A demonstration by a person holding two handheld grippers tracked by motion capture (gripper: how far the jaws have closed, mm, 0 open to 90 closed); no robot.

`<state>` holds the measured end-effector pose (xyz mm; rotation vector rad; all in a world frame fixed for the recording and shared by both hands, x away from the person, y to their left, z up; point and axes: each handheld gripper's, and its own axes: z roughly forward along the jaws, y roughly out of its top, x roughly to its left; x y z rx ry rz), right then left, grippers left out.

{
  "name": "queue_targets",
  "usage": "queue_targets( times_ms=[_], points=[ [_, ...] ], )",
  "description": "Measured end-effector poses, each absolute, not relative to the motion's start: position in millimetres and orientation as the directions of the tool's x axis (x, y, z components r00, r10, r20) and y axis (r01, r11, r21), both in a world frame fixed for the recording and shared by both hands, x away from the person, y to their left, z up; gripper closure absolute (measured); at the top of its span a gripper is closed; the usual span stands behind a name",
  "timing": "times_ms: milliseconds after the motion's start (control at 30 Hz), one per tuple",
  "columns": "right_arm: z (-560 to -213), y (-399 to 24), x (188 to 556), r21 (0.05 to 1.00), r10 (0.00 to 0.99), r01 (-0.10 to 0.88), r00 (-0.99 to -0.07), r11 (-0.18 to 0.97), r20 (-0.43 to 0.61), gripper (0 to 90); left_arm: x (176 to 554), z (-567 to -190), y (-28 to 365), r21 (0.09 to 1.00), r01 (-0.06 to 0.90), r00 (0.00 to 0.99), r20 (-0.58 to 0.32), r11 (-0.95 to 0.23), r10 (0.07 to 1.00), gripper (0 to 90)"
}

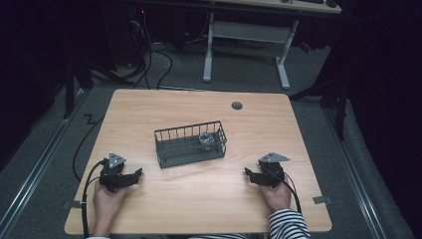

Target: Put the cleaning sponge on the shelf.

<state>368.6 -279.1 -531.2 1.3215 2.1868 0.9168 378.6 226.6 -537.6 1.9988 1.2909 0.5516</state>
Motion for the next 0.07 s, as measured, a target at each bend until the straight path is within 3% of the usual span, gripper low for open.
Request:
queue_targets(
  times_ms=[67],
  points=[
    [-531.2, -279.1, 368.6, 0.721, 0.889, 0.609, -0.458, 0.33, -0.019, 32.1, 378.6, -537.6, 226.6, 0.737, 0.618, 0.417, -0.014, -0.273, 0.909, 22.6]
  ],
)
